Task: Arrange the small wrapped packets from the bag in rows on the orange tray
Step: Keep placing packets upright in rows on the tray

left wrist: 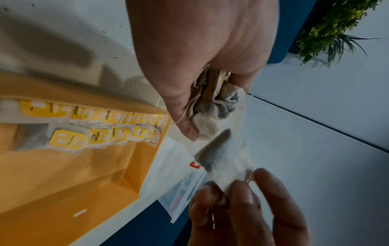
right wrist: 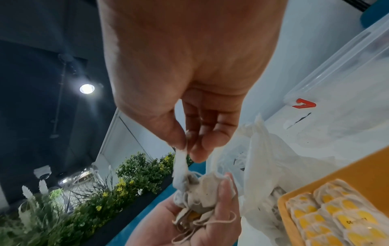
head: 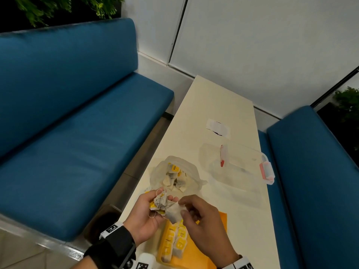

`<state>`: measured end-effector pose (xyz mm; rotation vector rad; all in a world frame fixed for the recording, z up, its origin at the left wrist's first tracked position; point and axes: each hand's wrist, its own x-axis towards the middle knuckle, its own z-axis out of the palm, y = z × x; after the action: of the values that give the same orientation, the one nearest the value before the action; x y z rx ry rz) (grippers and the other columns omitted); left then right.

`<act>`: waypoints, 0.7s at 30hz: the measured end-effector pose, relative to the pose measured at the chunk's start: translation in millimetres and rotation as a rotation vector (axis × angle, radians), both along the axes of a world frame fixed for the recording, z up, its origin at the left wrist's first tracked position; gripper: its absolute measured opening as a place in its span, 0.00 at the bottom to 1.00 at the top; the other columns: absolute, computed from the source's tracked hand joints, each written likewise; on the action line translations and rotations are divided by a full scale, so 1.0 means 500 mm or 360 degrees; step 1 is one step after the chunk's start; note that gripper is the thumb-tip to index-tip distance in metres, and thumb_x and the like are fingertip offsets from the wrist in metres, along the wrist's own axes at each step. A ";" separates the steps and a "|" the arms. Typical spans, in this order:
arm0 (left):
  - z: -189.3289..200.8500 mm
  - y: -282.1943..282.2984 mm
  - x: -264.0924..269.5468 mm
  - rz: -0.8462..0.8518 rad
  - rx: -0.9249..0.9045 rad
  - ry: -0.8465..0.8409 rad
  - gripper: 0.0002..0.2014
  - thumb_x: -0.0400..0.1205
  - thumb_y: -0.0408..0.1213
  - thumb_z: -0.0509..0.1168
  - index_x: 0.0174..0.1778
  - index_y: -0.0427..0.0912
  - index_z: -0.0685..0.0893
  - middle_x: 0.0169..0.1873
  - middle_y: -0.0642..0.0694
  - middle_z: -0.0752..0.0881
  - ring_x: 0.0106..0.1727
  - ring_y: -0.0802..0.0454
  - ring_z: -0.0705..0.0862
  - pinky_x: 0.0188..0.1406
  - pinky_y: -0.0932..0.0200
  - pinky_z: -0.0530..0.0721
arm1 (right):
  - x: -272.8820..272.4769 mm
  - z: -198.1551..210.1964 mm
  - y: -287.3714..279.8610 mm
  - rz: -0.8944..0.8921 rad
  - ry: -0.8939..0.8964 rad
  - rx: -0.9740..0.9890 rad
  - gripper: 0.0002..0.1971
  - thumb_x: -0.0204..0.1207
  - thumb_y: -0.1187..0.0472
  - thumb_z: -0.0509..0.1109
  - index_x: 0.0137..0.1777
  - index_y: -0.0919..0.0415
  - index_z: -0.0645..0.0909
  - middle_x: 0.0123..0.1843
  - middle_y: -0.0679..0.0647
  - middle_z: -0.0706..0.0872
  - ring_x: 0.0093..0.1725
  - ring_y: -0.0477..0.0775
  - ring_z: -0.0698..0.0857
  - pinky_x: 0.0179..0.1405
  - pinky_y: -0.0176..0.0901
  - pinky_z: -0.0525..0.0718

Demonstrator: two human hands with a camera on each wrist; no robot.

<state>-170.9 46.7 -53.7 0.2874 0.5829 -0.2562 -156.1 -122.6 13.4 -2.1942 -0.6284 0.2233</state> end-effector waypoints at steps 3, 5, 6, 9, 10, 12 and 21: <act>-0.007 0.006 -0.003 -0.0026 -0.0002 0.0001 0.08 0.83 0.36 0.66 0.56 0.39 0.81 0.44 0.33 0.88 0.49 0.37 0.92 0.38 0.49 0.89 | 0.012 -0.008 -0.014 -0.0043 0.0004 -0.0058 0.15 0.76 0.68 0.72 0.47 0.43 0.87 0.44 0.39 0.86 0.40 0.46 0.85 0.38 0.35 0.81; -0.016 0.009 -0.008 -0.0033 -0.0012 0.0029 0.10 0.79 0.36 0.68 0.55 0.38 0.82 0.44 0.32 0.88 0.53 0.35 0.91 0.44 0.44 0.91 | 0.015 -0.010 -0.025 -0.0057 0.0099 -0.0100 0.17 0.73 0.71 0.73 0.49 0.45 0.87 0.45 0.38 0.84 0.41 0.44 0.83 0.39 0.28 0.79; -0.020 0.011 -0.011 -0.0030 -0.0013 0.0046 0.11 0.78 0.36 0.69 0.55 0.38 0.82 0.44 0.32 0.87 0.53 0.34 0.90 0.47 0.41 0.91 | 0.017 -0.013 -0.030 -0.0056 0.0115 -0.0129 0.18 0.72 0.73 0.72 0.49 0.45 0.87 0.45 0.38 0.84 0.41 0.44 0.83 0.40 0.27 0.78; -0.027 0.018 -0.018 -0.0053 -0.0014 0.0051 0.10 0.79 0.35 0.69 0.55 0.37 0.82 0.44 0.32 0.87 0.52 0.33 0.90 0.48 0.38 0.91 | 0.025 -0.029 -0.046 -0.0096 0.0049 -0.0254 0.16 0.71 0.72 0.74 0.46 0.47 0.88 0.40 0.44 0.84 0.40 0.45 0.83 0.39 0.27 0.78; -0.031 0.021 -0.020 -0.0073 0.0011 0.0048 0.09 0.80 0.35 0.68 0.55 0.36 0.83 0.44 0.31 0.87 0.51 0.33 0.90 0.47 0.39 0.92 | 0.026 -0.034 -0.050 -0.0107 0.0043 -0.0285 0.13 0.72 0.69 0.75 0.44 0.47 0.89 0.41 0.45 0.83 0.40 0.46 0.84 0.39 0.27 0.77; -0.041 0.027 -0.026 -0.0135 0.0081 0.0031 0.08 0.82 0.34 0.67 0.54 0.36 0.82 0.44 0.30 0.86 0.46 0.35 0.90 0.45 0.41 0.92 | 0.025 -0.040 -0.057 -0.0113 0.0048 -0.0322 0.11 0.73 0.65 0.76 0.41 0.44 0.87 0.44 0.43 0.80 0.40 0.48 0.84 0.39 0.27 0.78; -0.060 0.039 -0.058 -0.0672 0.0227 -0.0017 0.05 0.82 0.30 0.64 0.47 0.34 0.85 0.54 0.25 0.87 0.46 0.33 0.91 0.41 0.43 0.93 | 0.011 -0.054 -0.090 -0.0308 0.0346 -0.0325 0.08 0.72 0.63 0.77 0.37 0.51 0.81 0.29 0.42 0.84 0.26 0.43 0.77 0.28 0.31 0.75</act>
<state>-199.9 66.4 -83.8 0.5506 0.5266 -0.6209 -150.4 -167.6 -13.6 -2.3667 -0.2803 0.4335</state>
